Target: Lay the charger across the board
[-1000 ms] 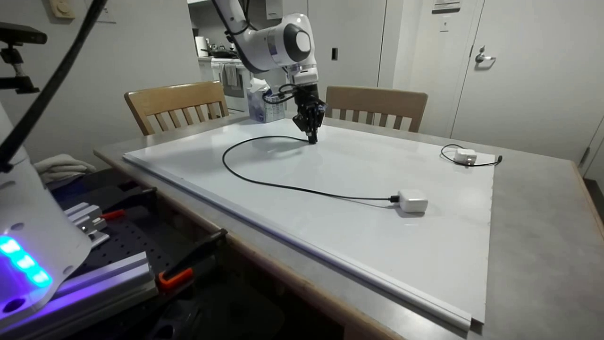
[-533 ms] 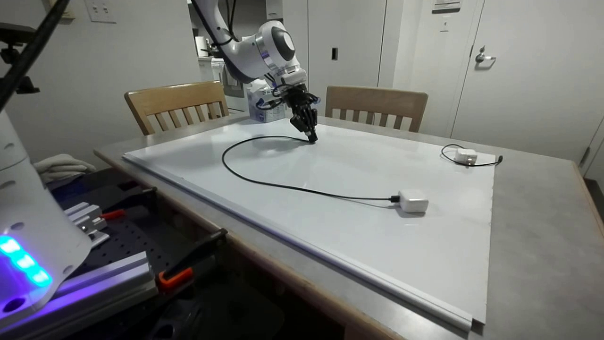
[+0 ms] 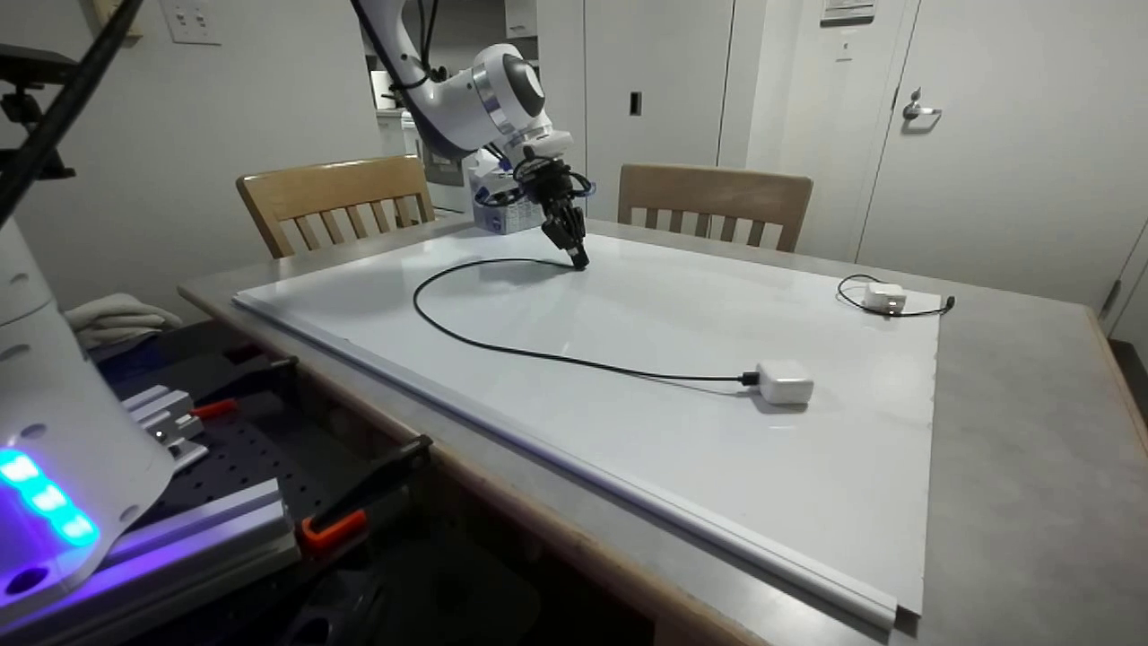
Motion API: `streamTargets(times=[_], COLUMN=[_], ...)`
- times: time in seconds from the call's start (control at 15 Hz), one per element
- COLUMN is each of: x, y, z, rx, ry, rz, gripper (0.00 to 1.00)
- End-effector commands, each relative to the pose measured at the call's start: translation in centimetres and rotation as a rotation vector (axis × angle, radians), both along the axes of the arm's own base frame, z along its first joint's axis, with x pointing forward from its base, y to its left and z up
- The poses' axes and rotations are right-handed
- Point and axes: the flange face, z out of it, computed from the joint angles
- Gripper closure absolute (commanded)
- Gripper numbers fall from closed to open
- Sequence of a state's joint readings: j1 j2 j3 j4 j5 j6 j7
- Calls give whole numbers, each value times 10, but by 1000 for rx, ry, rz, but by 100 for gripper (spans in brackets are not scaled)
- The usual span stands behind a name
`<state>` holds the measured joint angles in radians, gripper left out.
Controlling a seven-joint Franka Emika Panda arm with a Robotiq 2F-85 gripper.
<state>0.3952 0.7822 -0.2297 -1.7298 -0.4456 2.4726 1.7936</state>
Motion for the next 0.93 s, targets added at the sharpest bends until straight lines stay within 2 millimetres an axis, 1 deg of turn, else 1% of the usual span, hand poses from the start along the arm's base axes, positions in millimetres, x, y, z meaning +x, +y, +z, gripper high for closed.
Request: streamTargets(times=[0.0, 0.07, 0.13, 0.2, 0.27, 0.4, 0.47, 0.53, 0.67, 0.87], x=[-1, -2, -2, -2, -2, -3, -3, -2, 0, 0], y=[31, 39, 42, 33, 39, 41, 41, 45, 55, 79], z=[-4, -4, -3, 2, 2, 2, 2, 1, 0, -3], rx=[-1, 21, 19, 6, 9, 10, 10, 23, 48, 91], ry=[56, 54, 61, 50, 59, 64, 65, 82, 95, 117], rz=[170, 226, 278, 182, 214, 236, 239, 281, 379, 533], gripper=[98, 98, 98, 93, 93, 93, 98, 98, 98, 98])
